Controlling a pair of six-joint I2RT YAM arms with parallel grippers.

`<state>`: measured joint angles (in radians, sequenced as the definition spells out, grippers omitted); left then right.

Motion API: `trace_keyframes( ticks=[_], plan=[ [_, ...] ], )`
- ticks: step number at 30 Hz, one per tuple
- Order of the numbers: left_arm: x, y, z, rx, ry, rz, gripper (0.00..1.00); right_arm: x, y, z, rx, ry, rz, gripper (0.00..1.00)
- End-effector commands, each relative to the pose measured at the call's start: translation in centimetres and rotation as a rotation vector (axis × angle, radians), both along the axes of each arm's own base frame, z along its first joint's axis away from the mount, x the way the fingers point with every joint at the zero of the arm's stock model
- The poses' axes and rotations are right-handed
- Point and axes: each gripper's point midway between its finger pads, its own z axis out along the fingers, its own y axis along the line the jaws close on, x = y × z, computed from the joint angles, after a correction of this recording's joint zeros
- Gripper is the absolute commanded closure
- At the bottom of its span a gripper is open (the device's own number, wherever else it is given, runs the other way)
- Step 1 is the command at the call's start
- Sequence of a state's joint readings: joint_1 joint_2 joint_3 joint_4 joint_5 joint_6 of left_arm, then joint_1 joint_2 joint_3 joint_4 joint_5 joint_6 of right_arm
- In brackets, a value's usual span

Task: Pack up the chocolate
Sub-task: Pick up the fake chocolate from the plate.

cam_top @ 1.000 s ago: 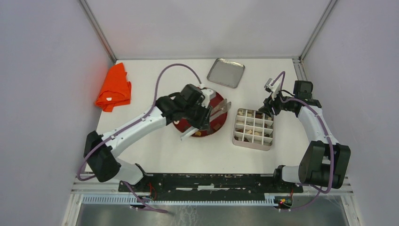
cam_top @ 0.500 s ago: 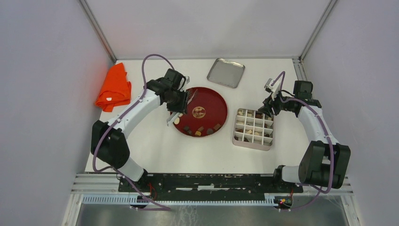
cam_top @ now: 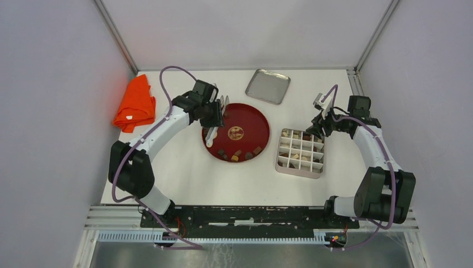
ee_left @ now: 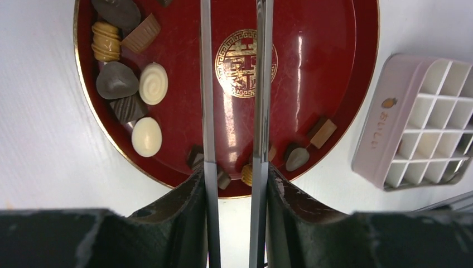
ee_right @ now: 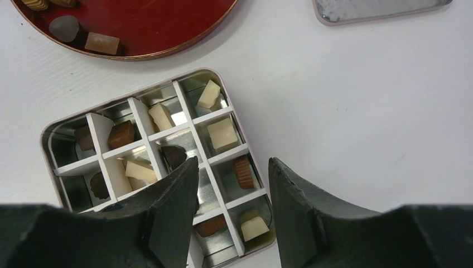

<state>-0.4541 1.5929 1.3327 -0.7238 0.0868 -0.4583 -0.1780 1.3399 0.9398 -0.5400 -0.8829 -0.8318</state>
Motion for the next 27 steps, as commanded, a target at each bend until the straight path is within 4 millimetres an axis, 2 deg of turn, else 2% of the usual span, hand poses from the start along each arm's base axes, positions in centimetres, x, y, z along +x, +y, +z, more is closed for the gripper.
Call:
trace_keyframes(
  ticks=[1,5,11,17,27],
  plan=[
    [2.0,-1.5,0.7,-0.147,-0.010,0.182,0.59,0.1,0.3,0.8,0.022,-0.022,0.024,0.45],
    [1.6,-2.4,-0.3,-0.168,0.074,0.204,0.60,0.0,0.5,0.8,0.032,-0.016,0.028,0.45],
    [0.8,-2.6,-2.0,-0.155,0.199,0.255,0.60,0.0,0.5,0.5,0.040,-0.002,0.025,0.45],
    [2.1,-2.2,-1.7,-0.079,0.240,0.313,0.59,-0.1,0.7,0.9,0.058,-0.010,0.034,0.45],
    [2.2,-2.4,-2.6,0.024,0.299,0.392,0.59,-0.2,0.8,1.0,0.072,-0.009,0.038,0.45]
  ],
)
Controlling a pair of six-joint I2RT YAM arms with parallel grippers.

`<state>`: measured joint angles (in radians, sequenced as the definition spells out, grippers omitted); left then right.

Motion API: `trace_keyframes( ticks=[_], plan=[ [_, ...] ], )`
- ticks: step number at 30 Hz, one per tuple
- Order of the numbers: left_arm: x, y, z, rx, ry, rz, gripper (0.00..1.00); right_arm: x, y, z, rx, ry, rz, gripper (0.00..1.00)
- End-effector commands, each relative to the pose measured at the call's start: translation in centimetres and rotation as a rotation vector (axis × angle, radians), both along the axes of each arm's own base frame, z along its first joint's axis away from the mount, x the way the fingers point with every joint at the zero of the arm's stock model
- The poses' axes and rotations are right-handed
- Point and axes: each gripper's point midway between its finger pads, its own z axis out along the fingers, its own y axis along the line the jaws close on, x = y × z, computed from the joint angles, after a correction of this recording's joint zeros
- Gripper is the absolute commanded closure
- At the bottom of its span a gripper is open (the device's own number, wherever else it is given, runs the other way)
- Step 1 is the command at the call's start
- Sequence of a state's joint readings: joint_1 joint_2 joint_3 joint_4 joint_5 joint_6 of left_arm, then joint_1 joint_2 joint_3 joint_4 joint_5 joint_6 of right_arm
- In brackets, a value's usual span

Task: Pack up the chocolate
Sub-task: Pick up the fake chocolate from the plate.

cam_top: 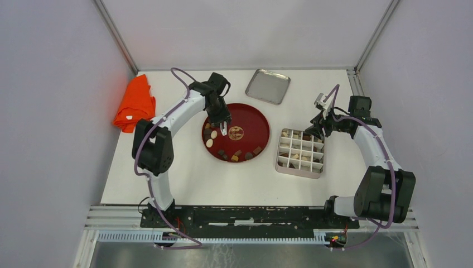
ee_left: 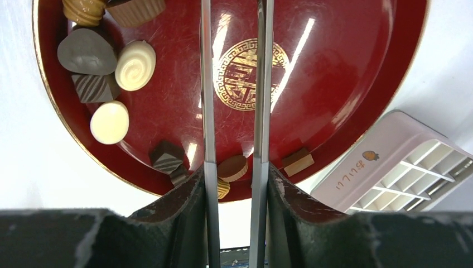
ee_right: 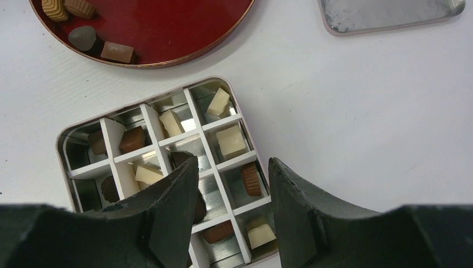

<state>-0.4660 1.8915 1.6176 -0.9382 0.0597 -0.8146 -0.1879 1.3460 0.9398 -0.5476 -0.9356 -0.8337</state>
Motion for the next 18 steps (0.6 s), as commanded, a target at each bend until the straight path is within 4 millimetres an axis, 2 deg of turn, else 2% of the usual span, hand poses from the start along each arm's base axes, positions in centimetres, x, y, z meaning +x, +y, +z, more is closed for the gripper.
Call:
trace_keyframes(
  ticks=[1,7,18],
  plan=[
    [0.0,-0.1,0.6,0.044,0.022,0.067,0.59,0.0,0.3,0.7,0.028,-0.013,0.017,0.45],
    [0.8,-1.1,0.7,0.063,0.008,0.059,0.59,0.0,0.3,0.8,0.022,-0.019,0.015,0.45],
    [0.5,-2.8,1.5,0.040,-0.003,0.032,0.59,0.0,0.3,0.5,0.023,-0.008,0.014,0.45]
  ],
)
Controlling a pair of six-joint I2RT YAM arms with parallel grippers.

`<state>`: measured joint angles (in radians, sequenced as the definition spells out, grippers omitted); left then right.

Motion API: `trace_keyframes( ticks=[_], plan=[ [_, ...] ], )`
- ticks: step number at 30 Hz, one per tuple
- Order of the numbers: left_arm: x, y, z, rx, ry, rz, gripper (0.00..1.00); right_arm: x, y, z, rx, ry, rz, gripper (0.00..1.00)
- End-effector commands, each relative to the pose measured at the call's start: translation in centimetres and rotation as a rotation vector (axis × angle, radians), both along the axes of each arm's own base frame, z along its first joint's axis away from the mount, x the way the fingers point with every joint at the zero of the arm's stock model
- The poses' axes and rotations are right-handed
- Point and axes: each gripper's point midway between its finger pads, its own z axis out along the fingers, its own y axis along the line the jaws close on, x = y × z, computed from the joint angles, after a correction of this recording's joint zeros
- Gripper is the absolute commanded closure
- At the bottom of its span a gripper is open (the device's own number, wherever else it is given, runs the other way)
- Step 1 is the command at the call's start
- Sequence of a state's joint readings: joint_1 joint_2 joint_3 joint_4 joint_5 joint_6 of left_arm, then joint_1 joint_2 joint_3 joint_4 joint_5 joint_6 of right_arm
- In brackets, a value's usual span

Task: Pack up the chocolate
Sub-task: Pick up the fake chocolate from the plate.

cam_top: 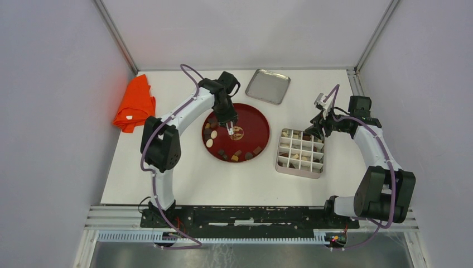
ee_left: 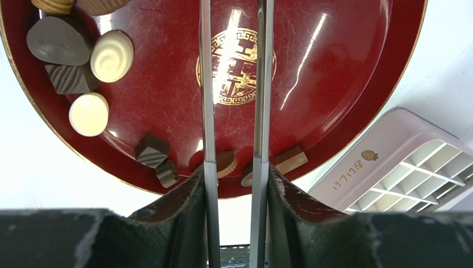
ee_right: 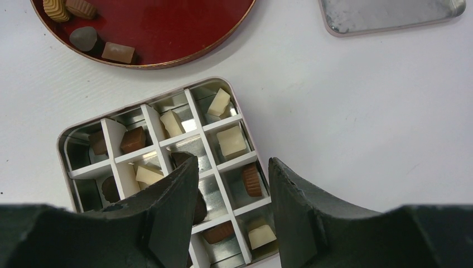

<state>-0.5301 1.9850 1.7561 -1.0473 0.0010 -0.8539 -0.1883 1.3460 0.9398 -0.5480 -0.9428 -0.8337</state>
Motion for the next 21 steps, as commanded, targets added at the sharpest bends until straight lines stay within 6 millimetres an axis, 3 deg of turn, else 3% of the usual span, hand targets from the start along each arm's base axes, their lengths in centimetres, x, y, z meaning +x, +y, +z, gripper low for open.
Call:
trace_keyframes(
  ticks=[1,21],
  plan=[
    [0.8,-0.9,1.9,-0.022,-0.046,0.034,0.59,0.0,0.2,0.4,0.017,-0.007,0.011,0.45],
    [0.6,0.0,0.5,0.054,-0.030,-0.029,0.56,0.1,0.1,0.3,0.011,-0.004,0.009,0.45]
  ],
)
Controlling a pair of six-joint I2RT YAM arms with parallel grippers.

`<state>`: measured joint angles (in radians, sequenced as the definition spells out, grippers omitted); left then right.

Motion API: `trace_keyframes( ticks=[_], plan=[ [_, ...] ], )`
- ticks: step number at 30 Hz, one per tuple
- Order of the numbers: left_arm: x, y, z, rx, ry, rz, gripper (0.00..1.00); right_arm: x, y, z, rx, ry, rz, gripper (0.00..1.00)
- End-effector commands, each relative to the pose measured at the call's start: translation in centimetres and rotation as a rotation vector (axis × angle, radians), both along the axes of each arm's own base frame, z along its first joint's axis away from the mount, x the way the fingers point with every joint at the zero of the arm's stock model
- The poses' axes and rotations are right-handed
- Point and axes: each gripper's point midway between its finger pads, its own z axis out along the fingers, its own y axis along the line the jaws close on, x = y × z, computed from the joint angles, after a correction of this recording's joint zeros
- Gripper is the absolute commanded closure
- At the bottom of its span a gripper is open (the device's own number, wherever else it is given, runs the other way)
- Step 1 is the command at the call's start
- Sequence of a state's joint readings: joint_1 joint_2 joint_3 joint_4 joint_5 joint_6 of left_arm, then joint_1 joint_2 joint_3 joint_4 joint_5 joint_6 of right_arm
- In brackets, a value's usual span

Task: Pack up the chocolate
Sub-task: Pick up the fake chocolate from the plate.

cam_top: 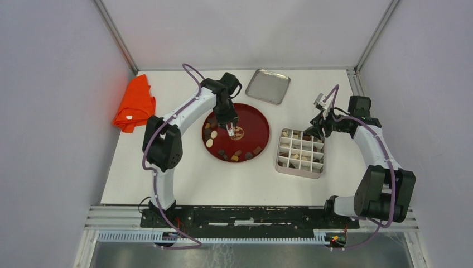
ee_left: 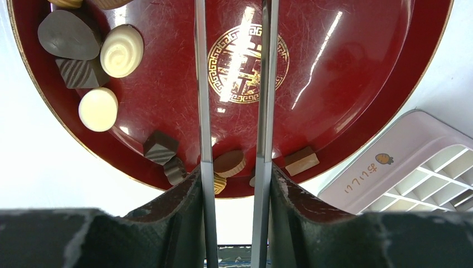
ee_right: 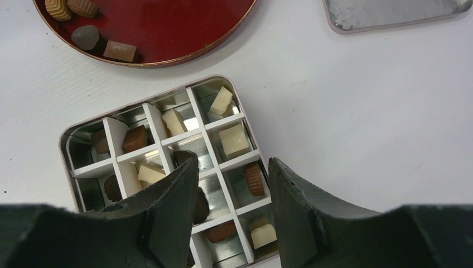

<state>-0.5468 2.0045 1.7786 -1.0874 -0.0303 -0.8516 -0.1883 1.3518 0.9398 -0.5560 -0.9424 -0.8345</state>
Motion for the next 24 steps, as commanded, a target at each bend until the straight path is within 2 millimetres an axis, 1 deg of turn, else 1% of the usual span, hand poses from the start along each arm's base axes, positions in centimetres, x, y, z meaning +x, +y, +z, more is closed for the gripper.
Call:
trace_keyframes(
  ticks=[1,12,18,20,23,24],
  plan=[
    [1.1,-0.2,0.8,0.008,-0.045,-0.020,0.56,0.2,0.1,0.5,0.009,-0.018,0.010,0.45],
    [1.2,-0.5,-0.1,-0.002,-0.027,-0.034,0.55,0.2,0.0,0.4,0.006,-0.016,0.010,0.45],
    [1.3,-0.6,-0.7,0.006,-0.018,-0.038,0.58,0.2,0.0,0.4,0.004,-0.016,0.009,0.45],
    [1.2,-0.5,-0.9,0.010,-0.011,-0.038,0.63,0.2,-0.1,0.3,0.003,-0.015,0.008,0.45],
    [1.1,-0.5,-0.8,-0.001,-0.005,-0.044,0.80,0.2,-0.1,0.4,0.001,-0.017,0.008,0.45],
    [1.0,-0.5,-0.8,-0.004,-0.005,-0.047,0.89,0.3,-0.1,0.3,0.001,-0.016,0.008,0.45]
  ],
)
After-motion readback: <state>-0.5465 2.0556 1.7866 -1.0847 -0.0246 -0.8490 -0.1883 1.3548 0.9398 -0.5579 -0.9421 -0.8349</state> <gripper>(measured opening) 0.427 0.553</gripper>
